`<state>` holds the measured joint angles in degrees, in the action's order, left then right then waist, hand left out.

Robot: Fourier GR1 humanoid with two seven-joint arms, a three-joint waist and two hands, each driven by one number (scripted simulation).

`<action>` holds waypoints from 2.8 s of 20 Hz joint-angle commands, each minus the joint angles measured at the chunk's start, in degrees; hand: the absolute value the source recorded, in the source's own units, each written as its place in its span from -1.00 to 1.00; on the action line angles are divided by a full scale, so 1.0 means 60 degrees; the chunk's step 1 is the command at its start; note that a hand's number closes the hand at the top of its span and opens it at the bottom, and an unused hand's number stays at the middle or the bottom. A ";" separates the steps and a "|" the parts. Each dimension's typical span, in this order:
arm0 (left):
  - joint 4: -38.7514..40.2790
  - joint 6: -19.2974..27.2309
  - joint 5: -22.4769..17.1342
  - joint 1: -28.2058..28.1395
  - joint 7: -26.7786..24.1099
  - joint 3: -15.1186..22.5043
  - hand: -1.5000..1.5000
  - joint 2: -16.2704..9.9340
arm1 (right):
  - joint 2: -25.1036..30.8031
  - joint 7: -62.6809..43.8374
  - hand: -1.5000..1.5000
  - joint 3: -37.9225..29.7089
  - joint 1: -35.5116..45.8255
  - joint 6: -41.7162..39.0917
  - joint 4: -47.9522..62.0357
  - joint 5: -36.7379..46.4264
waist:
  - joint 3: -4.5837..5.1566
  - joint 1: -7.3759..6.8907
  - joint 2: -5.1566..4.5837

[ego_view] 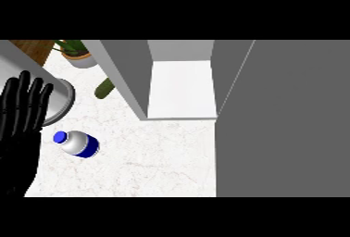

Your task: Pick up the bottled water, place it into the cabinet and close the cabinet

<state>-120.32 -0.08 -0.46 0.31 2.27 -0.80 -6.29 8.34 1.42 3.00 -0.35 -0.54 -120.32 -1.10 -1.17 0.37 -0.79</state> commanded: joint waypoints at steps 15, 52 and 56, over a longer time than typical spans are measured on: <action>-0.1637 0.0013 -0.2725 -0.2333 0.1145 -0.2389 -1.00 0.0358 | -0.0143 -0.2202 -1.00 0.2055 -0.2572 -0.0612 -0.3573 -0.0109 | 0.0195 -0.0055 0.0159; 0.3802 -0.1060 -0.1520 -0.1708 -0.0632 -0.3511 -1.00 0.0206 | -0.0476 -0.4861 -1.00 0.4429 -0.0948 0.1370 -0.4642 0.2065 | 0.0209 -0.0014 0.0138; 0.5289 -0.1438 -0.1268 -0.1761 -0.1690 -0.3533 -1.00 0.0169 | -0.0409 -0.4296 -1.00 0.5451 -0.1620 0.1650 -0.4579 0.2556 | 0.0210 0.0057 0.0159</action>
<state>-96.85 -6.67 -8.89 -10.31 -2.25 -20.89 -4.49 4.97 -22.28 31.68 -7.58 8.26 -141.76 6.31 0.06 0.46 0.10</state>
